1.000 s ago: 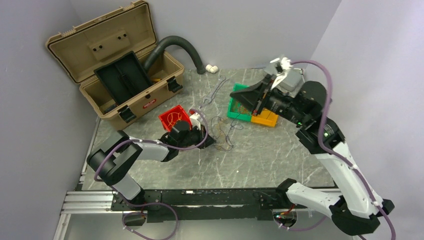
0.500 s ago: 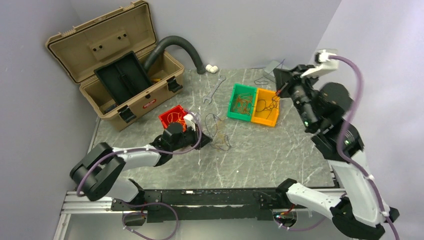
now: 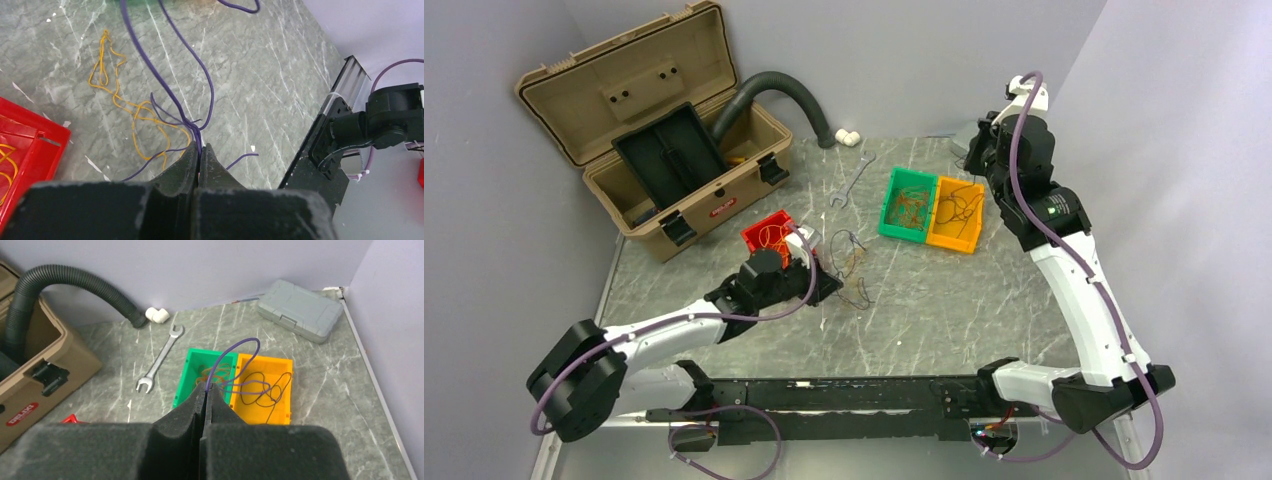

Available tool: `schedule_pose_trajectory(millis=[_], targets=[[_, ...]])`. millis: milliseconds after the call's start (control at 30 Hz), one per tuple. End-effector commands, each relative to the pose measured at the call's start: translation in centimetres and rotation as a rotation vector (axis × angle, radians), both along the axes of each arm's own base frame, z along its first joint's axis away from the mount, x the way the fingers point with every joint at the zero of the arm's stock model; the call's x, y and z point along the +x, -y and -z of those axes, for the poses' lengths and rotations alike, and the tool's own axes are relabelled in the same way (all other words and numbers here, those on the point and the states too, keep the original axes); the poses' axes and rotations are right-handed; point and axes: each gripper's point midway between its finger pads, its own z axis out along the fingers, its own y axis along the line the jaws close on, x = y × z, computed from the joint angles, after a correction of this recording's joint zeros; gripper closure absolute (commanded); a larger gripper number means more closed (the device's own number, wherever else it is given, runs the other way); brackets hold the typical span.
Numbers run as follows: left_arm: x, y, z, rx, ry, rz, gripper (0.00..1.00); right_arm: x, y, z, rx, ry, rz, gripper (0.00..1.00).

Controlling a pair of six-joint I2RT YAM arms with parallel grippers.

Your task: Untangle the cables

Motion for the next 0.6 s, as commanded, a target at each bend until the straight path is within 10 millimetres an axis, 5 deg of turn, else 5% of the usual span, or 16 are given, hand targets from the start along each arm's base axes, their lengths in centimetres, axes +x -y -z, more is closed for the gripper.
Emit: schedule_pose_trajectory(millis=[0, 567], targets=[[-0.2, -0.1, -2.4, -0.022, 0.048, -0.004, 1.00, 0.6, -0.5, -2.0, 0.050, 0.070, -0.035, 1.00], [-0.6, -1.0, -4.2, 0.017, 0.095, 0.002, 1.00, 6.6, 1.2, 1.9, 0.086, -0.006, -0.005, 1.00]])
